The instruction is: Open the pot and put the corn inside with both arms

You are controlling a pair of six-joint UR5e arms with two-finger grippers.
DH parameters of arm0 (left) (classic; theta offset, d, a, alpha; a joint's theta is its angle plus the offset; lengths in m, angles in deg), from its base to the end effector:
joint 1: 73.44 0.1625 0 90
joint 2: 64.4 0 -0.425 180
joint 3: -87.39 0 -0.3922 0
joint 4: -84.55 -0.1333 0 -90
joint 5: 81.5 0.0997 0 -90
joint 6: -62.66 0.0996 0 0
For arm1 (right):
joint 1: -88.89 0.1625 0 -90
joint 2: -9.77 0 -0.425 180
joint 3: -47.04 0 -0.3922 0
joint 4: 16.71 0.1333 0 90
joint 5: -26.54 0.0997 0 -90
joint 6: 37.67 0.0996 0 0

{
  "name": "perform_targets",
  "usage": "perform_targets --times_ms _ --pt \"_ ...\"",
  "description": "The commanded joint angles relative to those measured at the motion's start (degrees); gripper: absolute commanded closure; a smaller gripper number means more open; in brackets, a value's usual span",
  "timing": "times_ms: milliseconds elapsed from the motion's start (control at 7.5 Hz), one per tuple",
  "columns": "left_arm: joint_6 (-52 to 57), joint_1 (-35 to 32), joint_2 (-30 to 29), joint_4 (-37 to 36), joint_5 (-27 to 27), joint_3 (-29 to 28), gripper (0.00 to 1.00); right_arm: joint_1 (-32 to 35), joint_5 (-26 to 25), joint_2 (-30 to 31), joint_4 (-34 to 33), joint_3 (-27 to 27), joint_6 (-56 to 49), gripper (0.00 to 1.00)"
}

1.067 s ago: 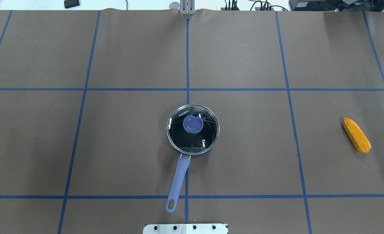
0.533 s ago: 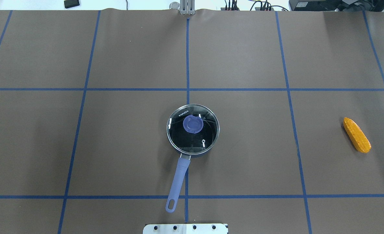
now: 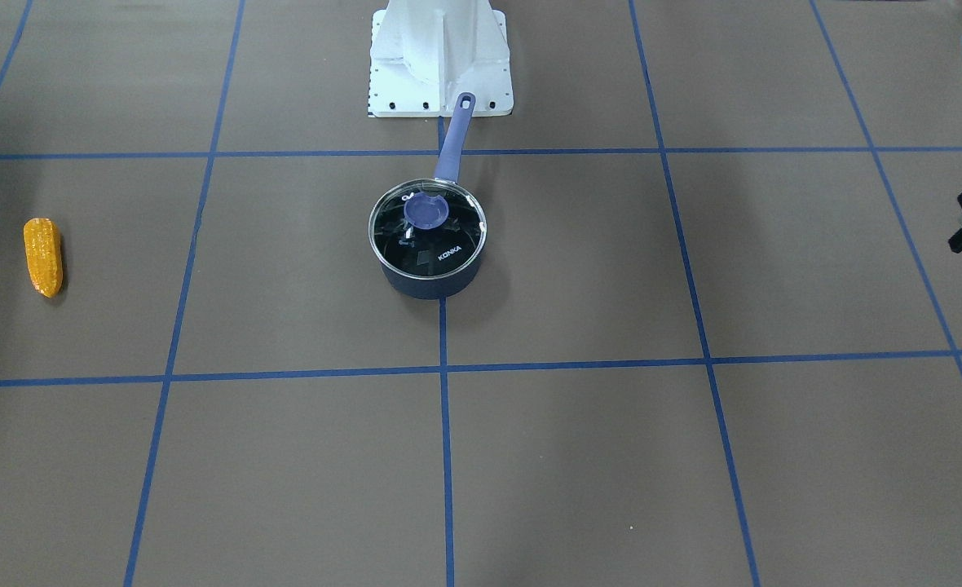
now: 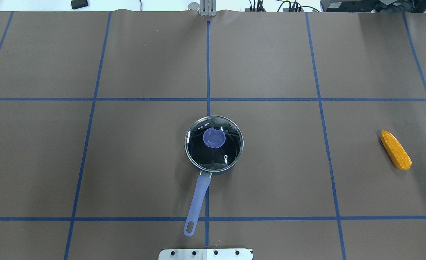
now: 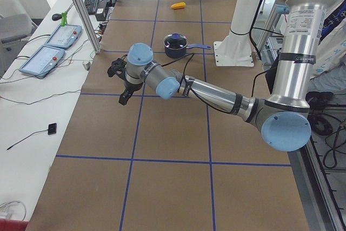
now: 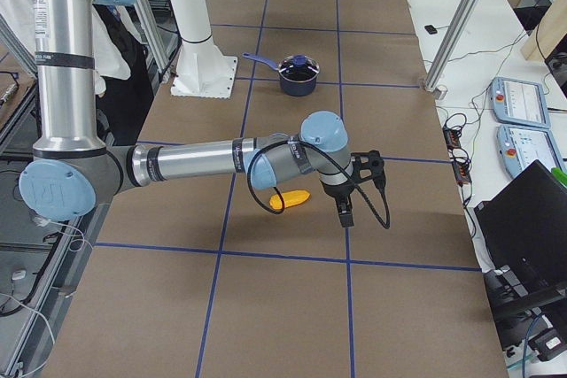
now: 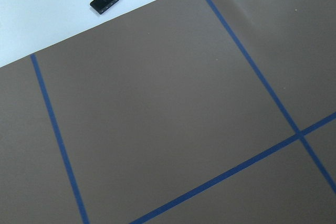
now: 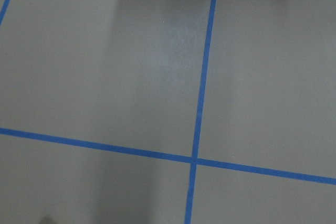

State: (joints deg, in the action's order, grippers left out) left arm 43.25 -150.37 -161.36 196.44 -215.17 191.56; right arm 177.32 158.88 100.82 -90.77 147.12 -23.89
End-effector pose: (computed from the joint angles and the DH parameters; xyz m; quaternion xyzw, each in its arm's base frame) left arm 0.0591 -0.5400 0.4276 0.2300 0.4274 0.0884 0.8698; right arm 0.0525 -0.5026 0.5505 0.1527 -0.3764 0.0192 0.9136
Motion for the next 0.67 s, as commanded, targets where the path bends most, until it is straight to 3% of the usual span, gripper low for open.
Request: perform_targets --times_ms 0,133,400,533 --pt "-23.72 11.32 -5.04 -2.45 3.93 4.97 0.0 -2.73 -0.59 -0.69 0.23 0.47 5.54 0.0" --pt "-31.84 18.24 -9.42 -7.69 9.34 6.55 0.01 -3.61 -0.94 -0.7 0.58 0.47 6.52 0.0" --pt "-40.31 30.38 -23.72 -26.37 18.76 8.14 0.01 -3.79 -0.94 -0.7 1.11 0.38 6.97 0.0" --pt "-44.45 36.36 -28.23 -29.16 23.32 7.88 0.01 -3.79 -0.94 -0.7 1.11 0.38 7.06 0.0"
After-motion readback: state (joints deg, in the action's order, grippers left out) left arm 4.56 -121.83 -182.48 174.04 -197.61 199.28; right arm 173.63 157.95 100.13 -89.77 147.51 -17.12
